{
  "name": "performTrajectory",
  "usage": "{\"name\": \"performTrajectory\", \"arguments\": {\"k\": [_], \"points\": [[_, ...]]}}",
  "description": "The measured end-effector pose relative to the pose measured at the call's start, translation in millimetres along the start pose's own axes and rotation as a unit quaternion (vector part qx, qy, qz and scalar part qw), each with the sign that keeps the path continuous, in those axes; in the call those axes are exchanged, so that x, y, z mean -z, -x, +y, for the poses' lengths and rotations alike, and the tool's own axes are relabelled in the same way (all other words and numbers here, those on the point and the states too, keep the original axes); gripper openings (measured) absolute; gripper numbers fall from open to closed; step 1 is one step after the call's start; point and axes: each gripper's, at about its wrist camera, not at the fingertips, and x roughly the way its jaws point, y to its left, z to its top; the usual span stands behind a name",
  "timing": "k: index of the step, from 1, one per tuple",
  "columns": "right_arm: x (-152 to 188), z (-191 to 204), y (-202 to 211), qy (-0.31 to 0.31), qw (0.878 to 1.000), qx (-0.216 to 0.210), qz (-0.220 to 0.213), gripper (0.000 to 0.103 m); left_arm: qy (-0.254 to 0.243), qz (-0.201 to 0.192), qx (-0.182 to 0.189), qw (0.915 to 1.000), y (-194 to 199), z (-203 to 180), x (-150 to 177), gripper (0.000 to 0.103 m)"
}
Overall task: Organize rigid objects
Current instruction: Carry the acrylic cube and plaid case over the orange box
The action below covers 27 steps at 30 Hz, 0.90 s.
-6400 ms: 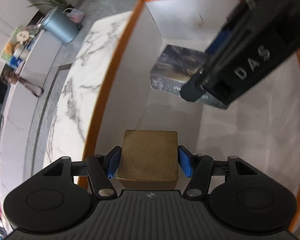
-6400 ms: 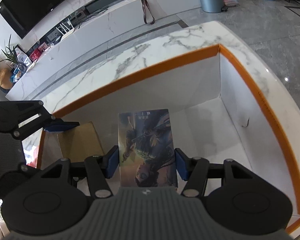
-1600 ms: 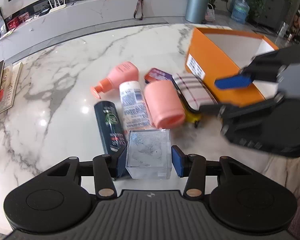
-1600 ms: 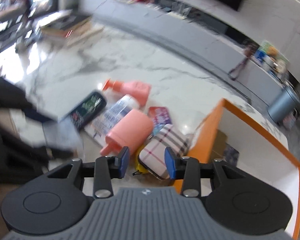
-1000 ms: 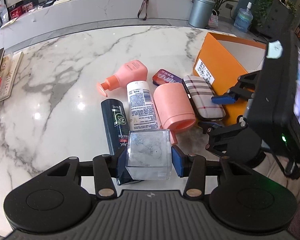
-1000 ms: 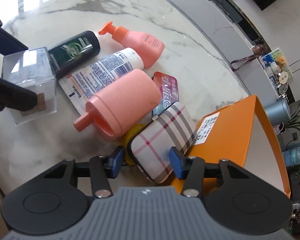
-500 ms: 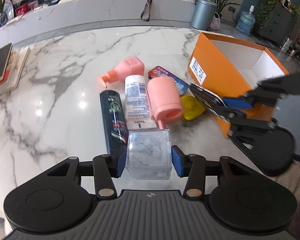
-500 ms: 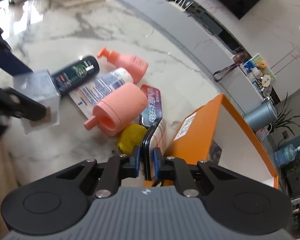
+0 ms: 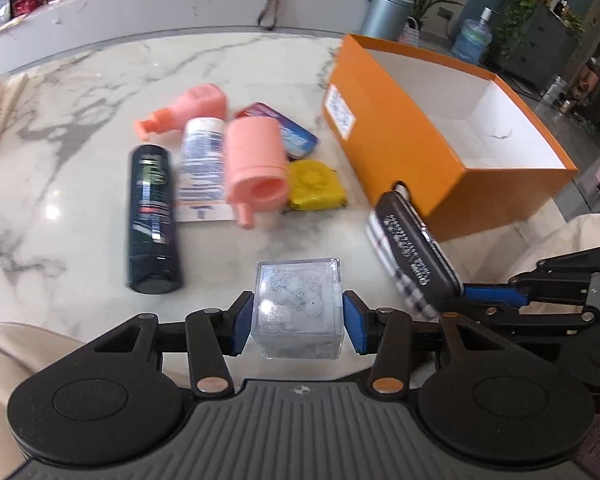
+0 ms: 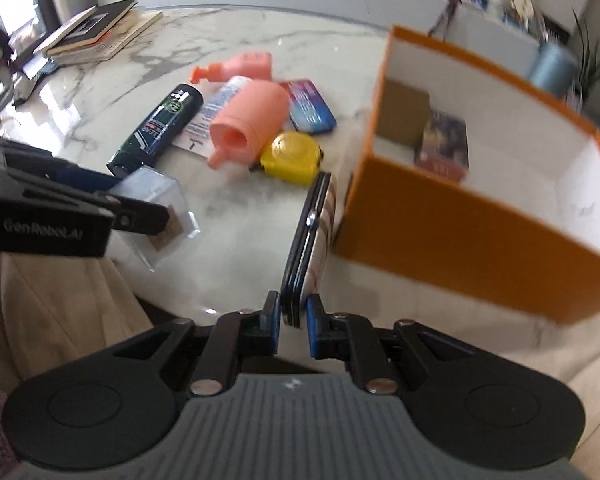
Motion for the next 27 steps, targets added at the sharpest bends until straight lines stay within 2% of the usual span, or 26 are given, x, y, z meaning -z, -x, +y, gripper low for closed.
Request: {"name": "performTrajectory", "arguments": {"k": [5, 9, 11, 13, 14, 17, 19, 27], "points": [[8, -15, -5, -0.030, 0.999, -0.020, 0.015, 0.013, -0.009, 0.007, 0.006, 0.9999, -15, -17, -6, 0.054], [6, -21, -9, -0.036, 0.999, -0.037, 0.009, 0.015, -0.016, 0.015, 0.006, 0.9997, -26, -26, -12, 0.054], [3, -25, -11, -0.037, 0.998, -0.043, 0.005, 0.017, -0.018, 0.016, 0.009, 0.9997, -29, -28, -14, 0.054], [0, -27, -12, -0.038, 0.998, -0.046, -0.002, 0.027, -0.013, 0.021, 0.013, 0.9996, -33, -28, -17, 0.054], [-2, -29, -13, -0.039, 0.998, -0.050, -0.003, 0.028, -0.010, 0.023, 0.014, 0.9996, -35, -28, -18, 0.054], [-10, -33, -15, -0.041, 0.997, -0.065, -0.011, 0.029, -0.006, 0.025, 0.002, 0.9997, -35, -27, -22, 0.054], [-16, -34, -19, -0.036, 0.997, -0.067, -0.013, 0.035, 0.000, 0.027, -0.009, 0.9996, -34, -23, -25, 0.054], [-36, -37, -35, -0.050, 0.996, -0.077, -0.014, 0.036, 0.006, 0.027, -0.034, 0.9990, -25, -11, -30, 0.054]]}}
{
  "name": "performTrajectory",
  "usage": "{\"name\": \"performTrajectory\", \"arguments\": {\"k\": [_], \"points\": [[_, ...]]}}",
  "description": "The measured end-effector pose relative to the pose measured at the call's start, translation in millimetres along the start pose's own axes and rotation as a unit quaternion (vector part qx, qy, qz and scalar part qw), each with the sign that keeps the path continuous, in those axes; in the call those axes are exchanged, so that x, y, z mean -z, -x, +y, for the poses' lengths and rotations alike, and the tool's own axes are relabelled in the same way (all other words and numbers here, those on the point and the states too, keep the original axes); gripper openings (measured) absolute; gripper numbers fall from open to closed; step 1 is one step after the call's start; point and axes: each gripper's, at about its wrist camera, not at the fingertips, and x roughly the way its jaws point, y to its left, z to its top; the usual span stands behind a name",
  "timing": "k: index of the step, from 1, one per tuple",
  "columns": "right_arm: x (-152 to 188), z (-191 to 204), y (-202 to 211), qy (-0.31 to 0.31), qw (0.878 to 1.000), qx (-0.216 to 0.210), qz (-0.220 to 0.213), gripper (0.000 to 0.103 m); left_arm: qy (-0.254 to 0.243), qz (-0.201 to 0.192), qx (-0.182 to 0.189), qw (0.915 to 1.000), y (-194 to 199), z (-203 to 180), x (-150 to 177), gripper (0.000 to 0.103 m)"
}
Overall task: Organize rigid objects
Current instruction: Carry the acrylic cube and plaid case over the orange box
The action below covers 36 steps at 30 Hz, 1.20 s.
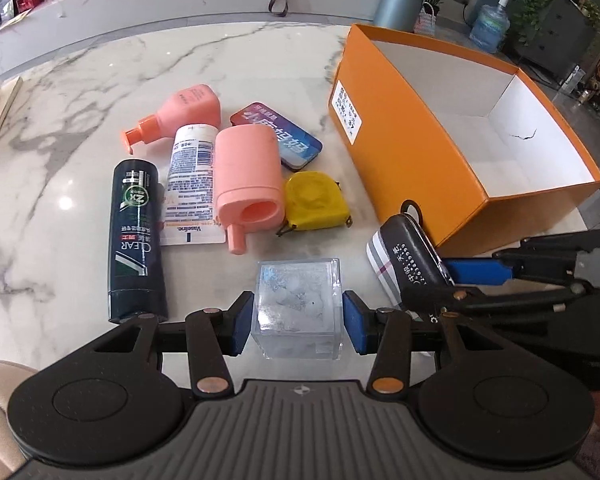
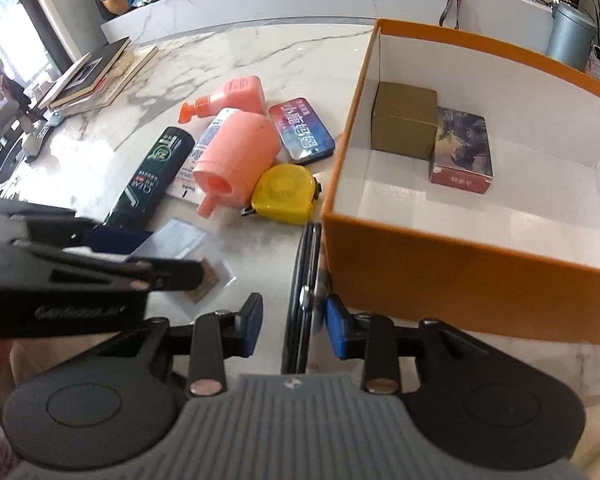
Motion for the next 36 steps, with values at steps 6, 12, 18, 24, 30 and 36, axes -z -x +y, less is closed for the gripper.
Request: {"name": "performTrajectory", "arguments": {"k": [6, 12, 18, 24, 30, 36], "points": [[-1, 2, -3, -0.002, 1.000, 0.006, 0.005, 0.019, -0.010, 0.000, 0.001, 1.0000, 4, -7, 0, 0.054], [5, 3, 12, 0.000, 1.000, -0.003, -0.007, 0.016, -0.017, -0.023, 0.000, 0.9996, 21, -16, 1, 0.054], [12, 8, 56, 0.017, 0.998, -0.012, -0.051, 0.015, -0.048, -0.056, 0.003, 0.9972, 49, -32, -7, 0.054], [10, -7, 108, 0.003, 0.994, -0.018, -0.111, 0.015, -0.112, -0.100, 0.017, 0.9884, 75, -62, -30, 0.054], [-5, -39, 147, -0.029, 0.986, -0.024, -0.165, 0.015, -0.189, -0.119, 0.017, 0.9746, 83, -98, -62, 0.054], [-22, -92, 150, -0.084, 0.980, 0.009, -0.183, 0.015, -0.280, -0.115, 0.017, 0.9529, 63, -129, -97, 0.054]]}}
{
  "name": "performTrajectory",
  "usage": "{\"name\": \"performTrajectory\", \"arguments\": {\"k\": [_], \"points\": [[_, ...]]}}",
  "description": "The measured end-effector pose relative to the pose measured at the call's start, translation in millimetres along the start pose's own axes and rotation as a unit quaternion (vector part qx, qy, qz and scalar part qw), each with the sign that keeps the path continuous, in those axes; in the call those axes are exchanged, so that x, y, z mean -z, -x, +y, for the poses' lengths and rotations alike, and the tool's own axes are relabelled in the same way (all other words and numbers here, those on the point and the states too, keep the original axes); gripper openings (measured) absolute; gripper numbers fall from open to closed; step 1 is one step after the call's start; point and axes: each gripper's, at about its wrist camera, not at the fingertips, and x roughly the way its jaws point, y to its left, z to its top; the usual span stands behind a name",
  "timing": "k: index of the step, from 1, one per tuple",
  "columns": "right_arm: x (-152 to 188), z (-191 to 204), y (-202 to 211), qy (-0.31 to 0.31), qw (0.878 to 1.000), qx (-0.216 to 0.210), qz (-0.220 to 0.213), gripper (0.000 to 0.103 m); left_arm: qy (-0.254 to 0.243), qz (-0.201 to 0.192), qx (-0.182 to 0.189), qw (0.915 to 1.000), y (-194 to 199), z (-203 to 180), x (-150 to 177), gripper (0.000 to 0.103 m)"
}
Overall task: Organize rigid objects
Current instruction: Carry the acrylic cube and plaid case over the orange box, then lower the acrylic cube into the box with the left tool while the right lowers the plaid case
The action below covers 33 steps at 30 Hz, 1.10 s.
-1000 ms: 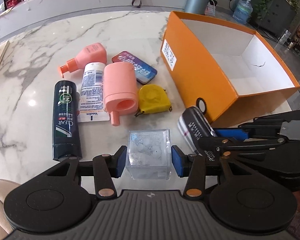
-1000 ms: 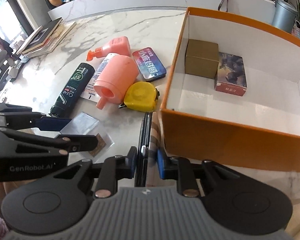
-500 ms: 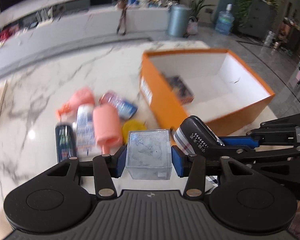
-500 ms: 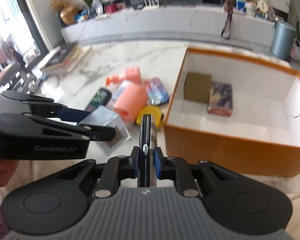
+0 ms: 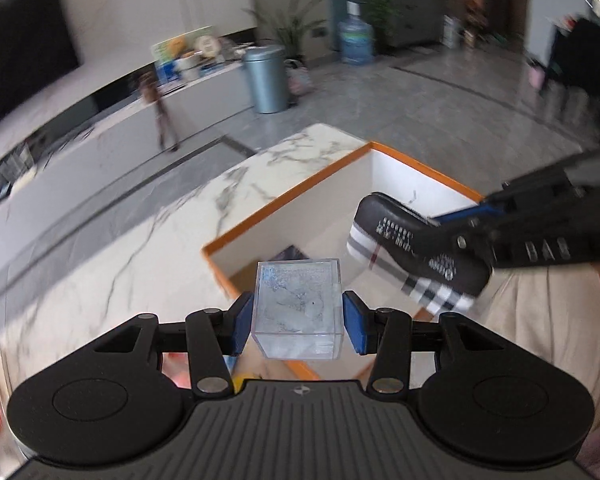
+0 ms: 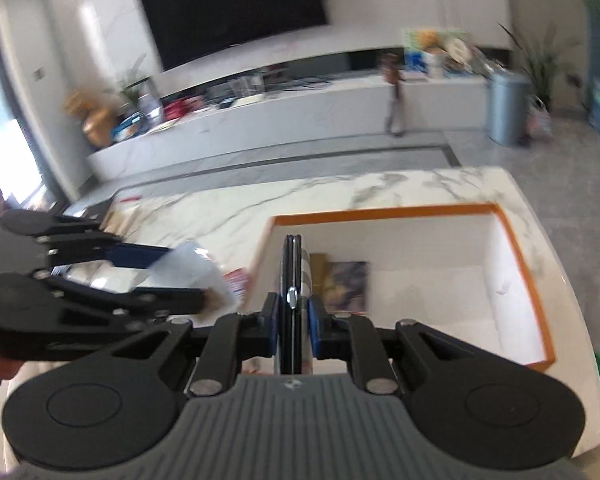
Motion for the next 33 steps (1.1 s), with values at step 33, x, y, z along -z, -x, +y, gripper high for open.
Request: {"name": "performTrajectory", "arguments": {"k": [33], "points": [[-20, -103, -123, -0.098, 0.989, 0.028, 0.108, 0.015, -0.389, 0.189, 0.092, 0.8968, -193, -14, 18, 0.060]]}}
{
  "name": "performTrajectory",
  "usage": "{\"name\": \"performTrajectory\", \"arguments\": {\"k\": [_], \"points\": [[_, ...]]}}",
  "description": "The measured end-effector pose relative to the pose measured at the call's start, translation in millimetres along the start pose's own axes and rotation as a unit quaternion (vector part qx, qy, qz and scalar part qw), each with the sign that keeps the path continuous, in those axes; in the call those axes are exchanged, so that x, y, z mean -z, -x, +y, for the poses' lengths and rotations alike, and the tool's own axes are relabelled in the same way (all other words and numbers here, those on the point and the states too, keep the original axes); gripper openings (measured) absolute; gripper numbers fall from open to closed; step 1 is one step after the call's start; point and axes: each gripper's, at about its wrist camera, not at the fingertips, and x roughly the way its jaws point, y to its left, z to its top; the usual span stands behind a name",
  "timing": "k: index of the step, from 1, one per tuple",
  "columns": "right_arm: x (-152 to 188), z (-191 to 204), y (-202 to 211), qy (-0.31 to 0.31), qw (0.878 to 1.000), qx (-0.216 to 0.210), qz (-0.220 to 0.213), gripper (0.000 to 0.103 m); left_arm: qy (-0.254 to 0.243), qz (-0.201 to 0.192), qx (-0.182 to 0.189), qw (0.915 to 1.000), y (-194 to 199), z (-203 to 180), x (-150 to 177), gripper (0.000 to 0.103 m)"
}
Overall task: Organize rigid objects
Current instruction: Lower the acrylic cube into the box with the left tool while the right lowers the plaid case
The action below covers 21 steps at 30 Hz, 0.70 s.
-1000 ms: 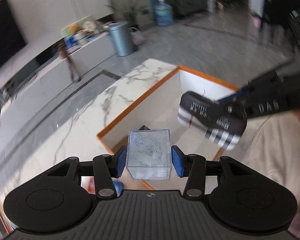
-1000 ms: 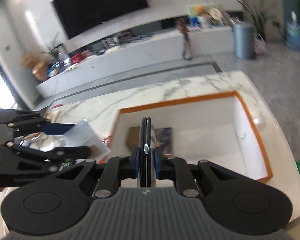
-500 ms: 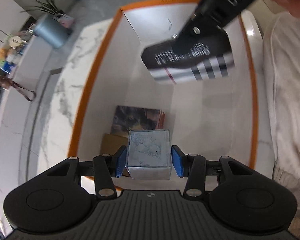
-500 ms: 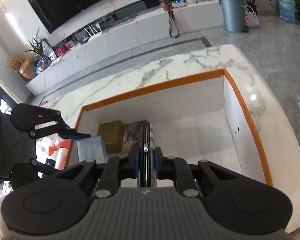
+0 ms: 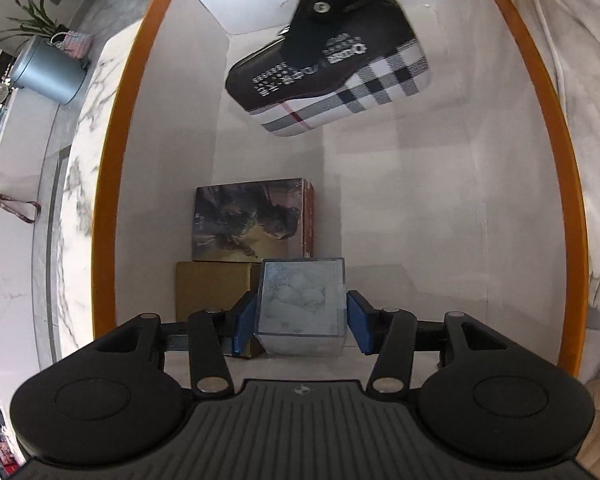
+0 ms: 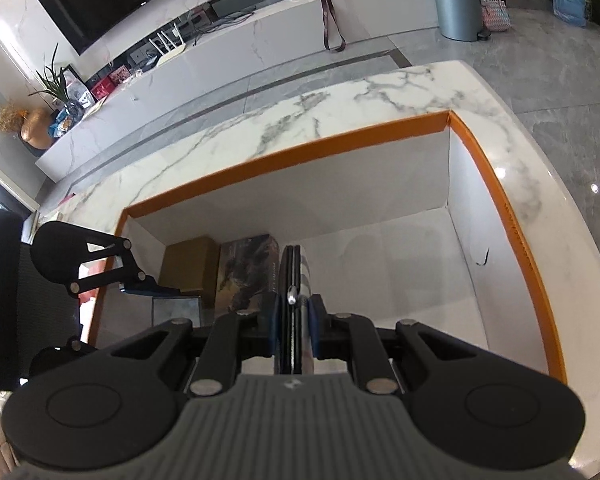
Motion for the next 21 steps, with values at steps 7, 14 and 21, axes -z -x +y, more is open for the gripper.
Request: {"name": "performTrajectory", "arguments": {"k": [7, 14, 21], "points": [[-4, 1, -10, -0.003, 1.000, 0.002, 0.008, 0.015, 0.014, 0.010, -0.024, 0.9996, 1, 2, 12, 0.064], [-14, 1, -22, -0.024, 1.000, 0.002, 0.014, 0.015, 0.035, 0.007, -0.046, 0.9983, 4, 0, 13, 0.063], [-30, 5, -42, -0.041, 0.999, 0.002, 0.017, 0.015, 0.126, -0.030, -0.046, 0.9905, 18, 6, 12, 0.063]]}}
